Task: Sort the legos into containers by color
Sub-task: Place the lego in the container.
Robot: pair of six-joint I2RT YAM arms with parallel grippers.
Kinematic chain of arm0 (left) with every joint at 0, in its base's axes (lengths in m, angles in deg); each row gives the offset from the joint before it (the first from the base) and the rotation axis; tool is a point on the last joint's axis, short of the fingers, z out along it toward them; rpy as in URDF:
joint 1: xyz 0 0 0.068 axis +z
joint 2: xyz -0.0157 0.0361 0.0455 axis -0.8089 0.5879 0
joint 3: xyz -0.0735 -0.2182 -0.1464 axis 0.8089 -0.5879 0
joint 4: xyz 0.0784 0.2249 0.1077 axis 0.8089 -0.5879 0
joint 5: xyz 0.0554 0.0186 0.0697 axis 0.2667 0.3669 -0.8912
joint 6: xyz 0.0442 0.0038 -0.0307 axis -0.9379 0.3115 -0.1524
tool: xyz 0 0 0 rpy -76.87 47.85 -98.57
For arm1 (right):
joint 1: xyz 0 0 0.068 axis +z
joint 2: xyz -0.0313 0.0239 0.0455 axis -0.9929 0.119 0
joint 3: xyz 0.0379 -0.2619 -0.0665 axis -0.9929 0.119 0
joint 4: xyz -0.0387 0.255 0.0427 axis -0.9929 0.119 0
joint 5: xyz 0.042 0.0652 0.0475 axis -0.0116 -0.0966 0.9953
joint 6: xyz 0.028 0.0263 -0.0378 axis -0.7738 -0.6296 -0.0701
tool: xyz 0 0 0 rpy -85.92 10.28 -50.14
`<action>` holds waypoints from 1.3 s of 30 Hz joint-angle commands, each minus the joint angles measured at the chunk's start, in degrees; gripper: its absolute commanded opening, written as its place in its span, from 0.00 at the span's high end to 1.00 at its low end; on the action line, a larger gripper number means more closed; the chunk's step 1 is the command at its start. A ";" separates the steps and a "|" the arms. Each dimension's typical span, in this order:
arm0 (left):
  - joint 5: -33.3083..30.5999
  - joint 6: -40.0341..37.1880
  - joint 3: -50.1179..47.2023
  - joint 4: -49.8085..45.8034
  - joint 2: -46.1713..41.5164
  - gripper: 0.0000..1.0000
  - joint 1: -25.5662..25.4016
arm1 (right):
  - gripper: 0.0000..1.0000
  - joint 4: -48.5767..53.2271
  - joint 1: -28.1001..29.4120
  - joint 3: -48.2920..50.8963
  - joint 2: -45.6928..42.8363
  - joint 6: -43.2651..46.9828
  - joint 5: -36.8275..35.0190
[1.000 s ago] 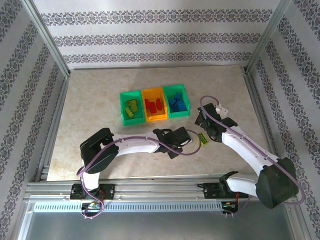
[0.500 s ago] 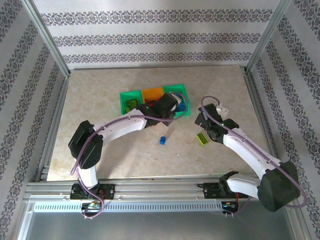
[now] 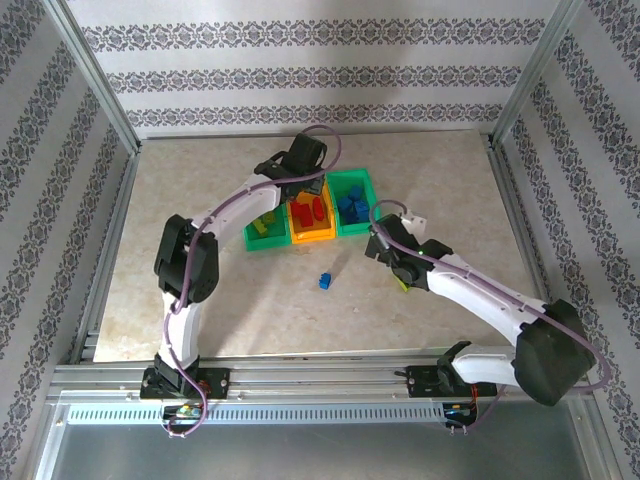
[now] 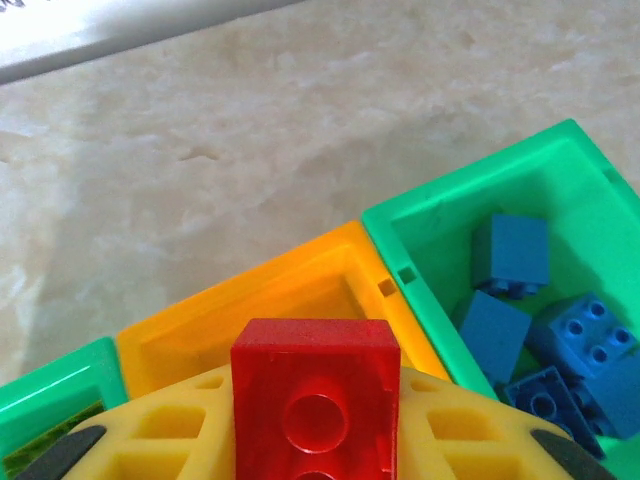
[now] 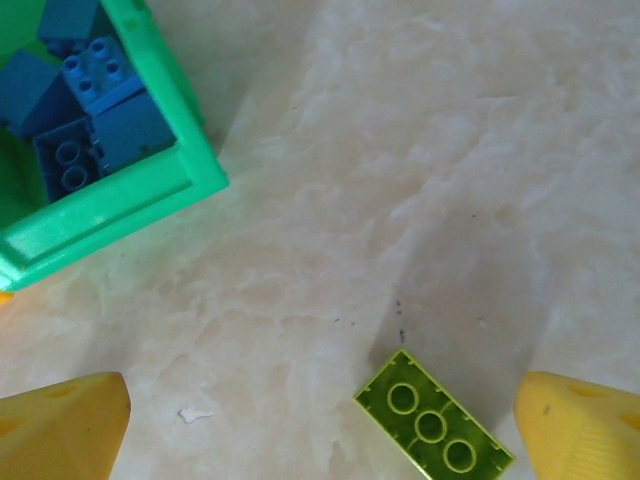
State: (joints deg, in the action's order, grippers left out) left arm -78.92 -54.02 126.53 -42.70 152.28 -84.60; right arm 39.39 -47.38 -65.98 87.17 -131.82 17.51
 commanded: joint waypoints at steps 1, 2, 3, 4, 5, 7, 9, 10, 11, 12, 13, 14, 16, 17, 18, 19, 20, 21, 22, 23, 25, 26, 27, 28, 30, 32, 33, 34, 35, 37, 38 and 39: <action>0.60 3.16 5.86 -7.27 3.79 0.74 1.33 | 0.02 -0.64 3.38 -2.18 1.31 0.74 -3.12; 0.71 3.64 7.34 -8.29 4.85 0.74 1.60 | 0.02 -0.71 4.52 -2.20 1.75 0.53 -3.40; 0.78 3.99 8.38 -8.82 5.80 0.74 1.68 | 0.02 -0.71 5.59 -2.28 2.14 0.15 -3.62; 0.90 4.18 9.17 -9.33 6.51 0.73 1.68 | 0.02 -0.71 6.46 -2.33 2.53 -0.14 -3.75; 1.08 4.36 10.00 -9.87 7.32 0.72 1.65 | 0.02 -0.80 7.42 -2.44 2.92 -0.37 -3.75; 1.26 4.51 11.03 -10.61 8.50 0.71 1.65 | 0.02 -0.80 9.35 -2.84 3.67 -0.52 -4.02; 1.17 4.84 11.63 -11.50 9.56 0.70 1.64 | 0.02 -0.75 11.12 -3.40 4.38 -0.79 -4.03; 1.13 4.91 11.64 -11.58 9.83 0.70 1.69 | 0.02 -0.80 11.74 -3.63 4.68 -0.95 -3.95; 1.24 5.06 11.49 -11.54 10.04 0.69 1.69 | 0.02 -0.80 12.46 -3.89 5.08 -1.21 -3.93; 1.30 5.19 11.30 -11.60 10.19 0.67 1.69 | 0.02 -0.80 13.03 -4.16 5.56 -1.44 -3.65; 1.31 5.36 11.12 -11.51 10.32 0.65 1.69 | 0.02 -0.88 13.52 -4.42 6.08 -1.65 -3.30; 1.35 5.46 11.03 -11.43 10.46 0.63 1.69 | 0.02 -0.89 13.97 -4.72 6.70 -1.89 -3.07; 1.35 5.59 10.87 -11.30 10.59 0.59 1.67 | 0.02 -0.91 14.93 -5.42 7.91 -2.11 -2.64; 1.33 5.72 10.77 -11.29 10.59 0.57 1.76 | 0.02 -0.97 15.30 -5.77 8.58 -2.18 -2.49; 1.27 5.81 10.68 -11.34 10.51 0.56 1.78 | 0.02 -0.95 15.65 -6.12 9.22 -2.34 -2.24; 1.43 5.79 10.59 -11.33 10.43 0.54 1.76 | 0.02 -0.97 15.81 -6.38 9.75 -2.44 -2.01; 1.44 5.85 10.42 -11.30 10.26 0.53 1.78 | 0.02 -1.02 16.00 -6.70 10.47 -2.63 -1.56; 1.44 5.93 10.22 -11.26 10.03 0.51 1.78 | 0.02 -1.11 16.15 -6.87 11.04 -2.73 -1.18; 1.40 6.02 9.85 -11.10 9.75 0.50 1.78 | 0.02 -1.28 16.28 -7.10 11.50 -2.81 -0.89; 1.30 6.01 9.35 -10.83 9.27 0.49 1.74 | 0.02 -1.48 16.40 -7.33 11.96 -2.78 -0.46; 1.25 6.16 8.52 -10.45 8.14 0.48 1.75 | 0.02 -2.00 16.61 -7.64 12.68 -2.71 0.30; 1.16 6.11 8.09 -10.22 7.40 0.48 1.74 | 0.02 -2.25 16.83 -7.77 13.01 -2.65 0.47; 1.11 6.14 7.47 -9.82 6.46 0.47 1.78 | 0.02 -2.43 17.01 -7.99 13.39 -2.48 0.84; 1.09 6.01 6.90 -9.56 5.63 0.46 1.78 | 0.03 -2.55 17.11 -8.20 13.70 -2.41 1.04; 0.91 5.94 5.53 -8.84 3.46 0.45 1.78 | 0.04 -2.81 17.46 -8.74 14.54 -2.20 1.64; 0.53 5.87 4.05 -8.06 1.28 0.42 1.77 | 0.06 -2.84 17.81 -9.30 15.43 -2.13 2.24; 0.24 5.82 3.09 -7.59 0.09 0.40 1.78 | 0.07 -2.82 17.99 -9.55 15.94 -2.16 2.64; -0.09 5.80 2.12 -7.26 -1.05 0.38 1.77 | 0.08 -2.90 18.15 -9.82 16.35 -2.27 2.96; -0.54 5.95 0.92 -6.76 -2.45 0.35 1.85 | 0.09 -2.93 18.32 -9.99 16.92 -2.42 3.34; -1.33 6.24 -1.84 -5.71 -5.16 0.30 2.01 | 0.11 -2.91 18.61 -10.46 17.87 -2.94 4.25; -1.65 6.71 -3.57 -5.01 -6.91 0.26 2.21 | 0.12 -3.00 18.78 -10.59 18.40 -3.19 4.73; -1.83 7.07 -5.33 -4.19 -8.47 0.23 2.51 | 0.14 -3.00 18.91 -10.70 19.00 -3.46 5.22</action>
State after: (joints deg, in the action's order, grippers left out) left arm -78.66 -48.36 124.15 -49.83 148.74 -83.38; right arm 36.44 -29.28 -75.18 104.74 -133.66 21.18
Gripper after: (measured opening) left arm 0.760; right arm 0.871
